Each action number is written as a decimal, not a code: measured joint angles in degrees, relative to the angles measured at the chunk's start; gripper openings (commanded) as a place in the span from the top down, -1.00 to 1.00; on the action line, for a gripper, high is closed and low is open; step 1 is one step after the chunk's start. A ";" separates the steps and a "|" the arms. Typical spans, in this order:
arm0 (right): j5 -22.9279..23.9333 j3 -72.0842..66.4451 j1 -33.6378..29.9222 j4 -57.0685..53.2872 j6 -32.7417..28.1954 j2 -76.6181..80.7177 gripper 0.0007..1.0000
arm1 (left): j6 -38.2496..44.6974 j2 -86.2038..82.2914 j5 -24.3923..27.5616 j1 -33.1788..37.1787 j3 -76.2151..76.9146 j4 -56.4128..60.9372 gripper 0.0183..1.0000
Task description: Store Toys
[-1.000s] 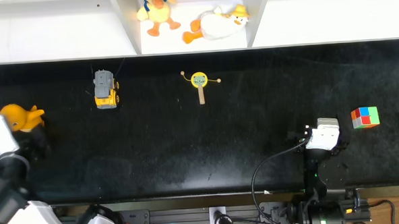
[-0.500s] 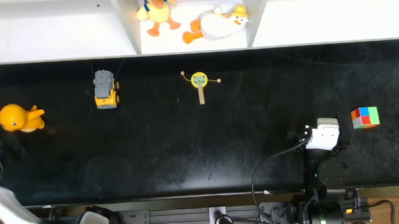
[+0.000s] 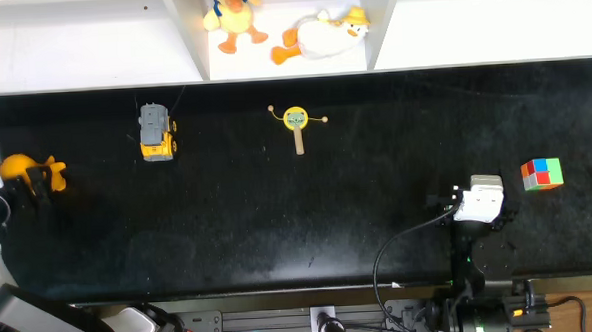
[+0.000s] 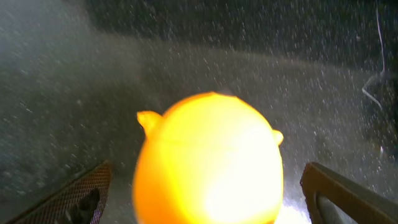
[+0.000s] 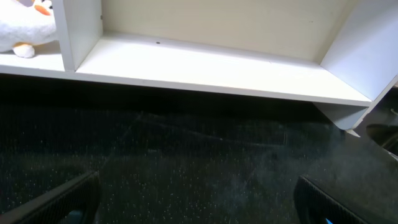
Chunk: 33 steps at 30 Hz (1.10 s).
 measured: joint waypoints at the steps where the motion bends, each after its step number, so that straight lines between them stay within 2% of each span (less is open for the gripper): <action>1: 0.00 0.00 0.00 0.02 0.00 0.00 -0.99 | 0.04 0.11 -0.09 0.00 0.00 -0.20 -0.72; 3: 0.00 0.00 0.00 0.02 0.00 0.00 -0.99 | 0.59 0.11 -0.09 0.00 0.00 0.07 -0.33; 10: 0.00 0.00 0.00 0.00 -0.02 0.00 -0.99 | 1.29 0.11 -0.11 -0.07 0.04 0.61 0.69; 12: 0.02 0.00 0.00 0.02 0.02 0.00 -0.99 | 1.55 0.09 -0.11 -0.09 0.07 0.20 0.76; 20: 0.00 0.00 0.00 0.02 0.00 0.00 -0.99 | -0.04 -9.35 -1.25 -1.49 0.07 -3.69 0.76; 29: 0.00 0.00 0.02 0.02 -0.02 0.00 -0.99 | -9.84 -10.49 -3.89 -16.46 1.99 -0.52 0.77; 33: 0.00 0.00 0.02 0.04 -0.02 0.00 -0.99 | -14.60 -10.29 -5.40 -20.65 1.99 1.18 0.75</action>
